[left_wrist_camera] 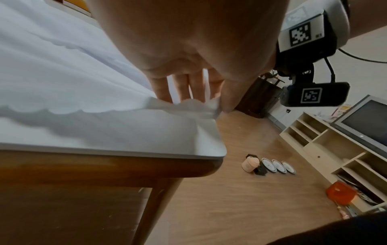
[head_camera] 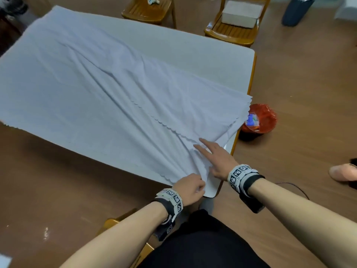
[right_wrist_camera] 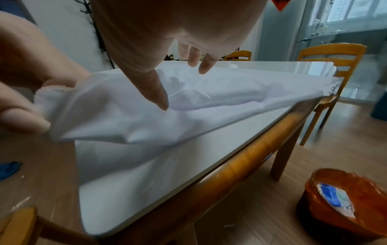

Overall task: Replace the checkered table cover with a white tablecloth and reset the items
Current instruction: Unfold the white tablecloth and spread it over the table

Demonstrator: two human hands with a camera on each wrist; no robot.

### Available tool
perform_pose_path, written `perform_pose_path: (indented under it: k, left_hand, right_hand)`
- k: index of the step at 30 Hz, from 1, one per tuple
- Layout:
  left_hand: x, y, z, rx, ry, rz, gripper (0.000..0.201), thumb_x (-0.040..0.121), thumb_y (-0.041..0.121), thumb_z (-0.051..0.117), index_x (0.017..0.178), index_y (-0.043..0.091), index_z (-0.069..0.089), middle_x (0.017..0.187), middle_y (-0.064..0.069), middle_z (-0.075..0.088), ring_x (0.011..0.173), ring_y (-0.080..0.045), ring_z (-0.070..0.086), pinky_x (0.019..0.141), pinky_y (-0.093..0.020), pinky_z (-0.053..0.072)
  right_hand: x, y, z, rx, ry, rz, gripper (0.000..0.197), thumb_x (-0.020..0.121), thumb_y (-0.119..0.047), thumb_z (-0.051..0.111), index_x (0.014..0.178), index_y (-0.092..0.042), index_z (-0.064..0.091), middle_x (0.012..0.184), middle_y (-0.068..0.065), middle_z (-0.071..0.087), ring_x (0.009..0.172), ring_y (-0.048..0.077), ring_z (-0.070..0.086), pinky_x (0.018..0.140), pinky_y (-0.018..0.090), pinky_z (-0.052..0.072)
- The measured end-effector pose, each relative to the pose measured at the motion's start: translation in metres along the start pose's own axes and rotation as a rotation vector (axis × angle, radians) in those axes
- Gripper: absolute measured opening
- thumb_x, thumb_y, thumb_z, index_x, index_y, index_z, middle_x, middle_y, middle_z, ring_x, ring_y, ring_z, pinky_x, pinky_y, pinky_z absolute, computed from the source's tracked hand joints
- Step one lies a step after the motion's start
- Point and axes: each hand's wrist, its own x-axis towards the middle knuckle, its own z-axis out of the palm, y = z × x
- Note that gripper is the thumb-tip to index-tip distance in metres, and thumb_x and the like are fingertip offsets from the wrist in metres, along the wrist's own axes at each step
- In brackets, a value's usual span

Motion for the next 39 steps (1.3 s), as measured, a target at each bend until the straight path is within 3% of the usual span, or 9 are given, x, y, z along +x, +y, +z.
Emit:
perform_pose_path:
  k: [3, 5, 7, 10, 14, 18, 25, 30, 39]
  left_hand:
    - [0.002, 0.002, 0.008, 0.007, 0.065, 0.117, 0.028, 0.096, 0.03, 0.049, 0.076, 0.01, 0.052, 0.083, -0.004, 0.049, 0.086, -0.023, 0.048, 0.071, -0.038, 0.041]
    - [0.003, 0.004, 0.015, 0.012, 0.105, 0.148, 0.027, 0.096, 0.03, 0.047, 0.078, 0.011, 0.052, 0.083, -0.003, 0.05, 0.082, -0.023, 0.048, 0.07, -0.039, 0.042]
    - [0.004, -0.001, 0.023, -0.01, 0.139, 0.133, 0.025, 0.096, 0.031, 0.045, 0.079, 0.013, 0.049, 0.081, -0.001, 0.05, 0.078, -0.02, 0.045, 0.069, -0.038, 0.042]
    - [0.004, -0.015, 0.038, -0.053, 0.152, 0.076, 0.023, 0.095, 0.031, 0.044, 0.079, 0.015, 0.047, 0.082, 0.0, 0.049, 0.079, -0.021, 0.047, 0.071, -0.041, 0.045]
    - [0.003, -0.021, 0.056, -0.04, 0.175, 0.073, 0.014, 0.095, 0.024, 0.047, 0.087, 0.015, 0.055, 0.09, 0.0, 0.053, 0.086, -0.021, 0.049, 0.078, -0.04, 0.045]
    - [0.005, -0.015, 0.067, -0.003, 0.214, 0.094, 0.011, 0.096, 0.023, 0.05, 0.092, 0.016, 0.057, 0.095, 0.001, 0.056, 0.09, -0.019, 0.05, 0.078, -0.035, 0.043]
    - [0.005, 0.009, 0.074, 0.031, 0.123, -0.007, 0.013, 0.093, 0.031, 0.054, 0.089, 0.021, 0.062, 0.103, 0.007, 0.055, 0.099, -0.011, 0.045, 0.081, -0.029, 0.044]
    - [0.004, 0.042, 0.068, 0.051, -0.122, -0.178, 0.025, 0.093, 0.035, 0.049, 0.101, 0.016, 0.064, 0.103, -0.003, 0.065, 0.093, -0.023, 0.059, 0.084, -0.037, 0.05]
    - [0.037, 0.083, 0.019, -0.039, 0.142, -0.457, 0.024, 0.09, 0.034, 0.05, 0.098, 0.016, 0.064, 0.1, -0.001, 0.068, 0.094, -0.023, 0.062, 0.084, -0.037, 0.051]
  right_hand:
    - [-0.011, -0.005, -0.006, -0.135, -0.007, -0.119, 0.081, 0.068, -0.009, 0.078, 0.141, -0.028, 0.051, 0.161, 0.008, 0.026, 0.142, 0.032, 0.031, 0.109, 0.044, 0.04]
    - [-0.018, -0.002, -0.007, -0.198, 0.023, -0.171, 0.043, 0.06, -0.015, 0.083, 0.101, -0.025, 0.074, 0.142, 0.01, 0.053, 0.132, 0.037, 0.047, 0.096, 0.049, 0.052]
    - [-0.028, 0.002, -0.007, -0.238, 0.047, -0.143, 0.022, 0.06, -0.018, 0.085, 0.078, -0.021, 0.074, 0.124, 0.01, 0.063, 0.121, 0.037, 0.056, 0.086, 0.048, 0.055]
    - [-0.053, 0.006, -0.002, -0.263, 0.103, -0.062, 0.019, 0.061, -0.022, 0.086, 0.07, -0.018, 0.069, 0.109, 0.01, 0.066, 0.106, 0.035, 0.06, 0.075, 0.04, 0.055]
    - [-0.1, 0.01, 0.021, -0.269, 0.068, 0.009, 0.028, 0.081, -0.04, 0.072, 0.071, -0.017, 0.062, 0.094, 0.004, 0.059, 0.087, 0.029, 0.055, 0.06, 0.037, 0.045]
    - [-0.134, 0.011, 0.044, -0.148, -0.121, 0.273, 0.034, 0.098, -0.047, 0.047, 0.086, -0.019, 0.061, 0.095, -0.003, 0.057, 0.095, 0.019, 0.053, 0.061, 0.031, 0.04]
    - [-0.148, 0.024, 0.066, -0.025, -0.354, 0.385, 0.028, 0.093, -0.036, 0.045, 0.081, -0.018, 0.064, 0.084, 0.001, 0.065, 0.077, 0.025, 0.062, 0.063, 0.033, 0.051]
    - [-0.159, 0.051, 0.061, 0.023, -0.427, 0.39, 0.026, 0.09, -0.031, 0.047, 0.089, -0.016, 0.068, 0.09, 0.004, 0.069, 0.082, 0.027, 0.065, 0.069, 0.034, 0.053]
    - [-0.154, 0.125, -0.001, 0.082, -0.311, 0.442, 0.022, 0.09, -0.026, 0.049, 0.099, -0.026, 0.069, 0.092, -0.004, 0.063, 0.081, 0.021, 0.057, 0.066, 0.027, 0.042]
